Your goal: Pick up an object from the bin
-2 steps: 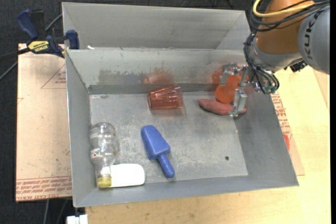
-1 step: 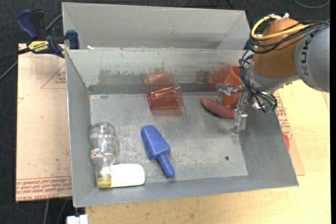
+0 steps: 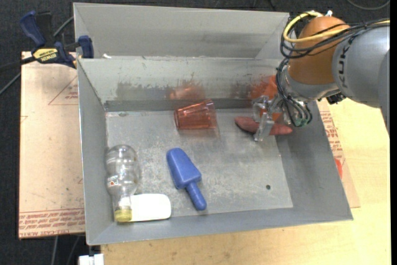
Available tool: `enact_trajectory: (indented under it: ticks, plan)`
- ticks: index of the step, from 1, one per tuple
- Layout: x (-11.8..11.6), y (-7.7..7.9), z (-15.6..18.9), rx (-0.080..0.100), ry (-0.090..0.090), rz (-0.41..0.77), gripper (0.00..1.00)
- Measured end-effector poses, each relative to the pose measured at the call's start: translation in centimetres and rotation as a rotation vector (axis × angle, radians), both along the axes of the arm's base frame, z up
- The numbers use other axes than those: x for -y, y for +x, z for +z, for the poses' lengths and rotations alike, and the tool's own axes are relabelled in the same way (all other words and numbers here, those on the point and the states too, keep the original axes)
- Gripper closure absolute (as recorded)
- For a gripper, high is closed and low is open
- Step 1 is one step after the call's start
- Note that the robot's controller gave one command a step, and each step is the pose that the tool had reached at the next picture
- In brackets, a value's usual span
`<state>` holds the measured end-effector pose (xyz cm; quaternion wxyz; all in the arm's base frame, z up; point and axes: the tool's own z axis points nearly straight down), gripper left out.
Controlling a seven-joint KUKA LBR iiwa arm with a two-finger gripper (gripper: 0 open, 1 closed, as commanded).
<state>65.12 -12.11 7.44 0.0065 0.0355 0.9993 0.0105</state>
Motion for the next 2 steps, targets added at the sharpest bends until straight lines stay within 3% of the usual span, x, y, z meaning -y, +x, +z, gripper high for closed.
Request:
enact_trajectory:
  ticks: [1,2]
  plan:
    - [0.0,0.0,0.0,0.000,0.000,0.000,1.00]
    - [-0.2,-2.5,15.5,0.004,0.000,-0.002,1.00]
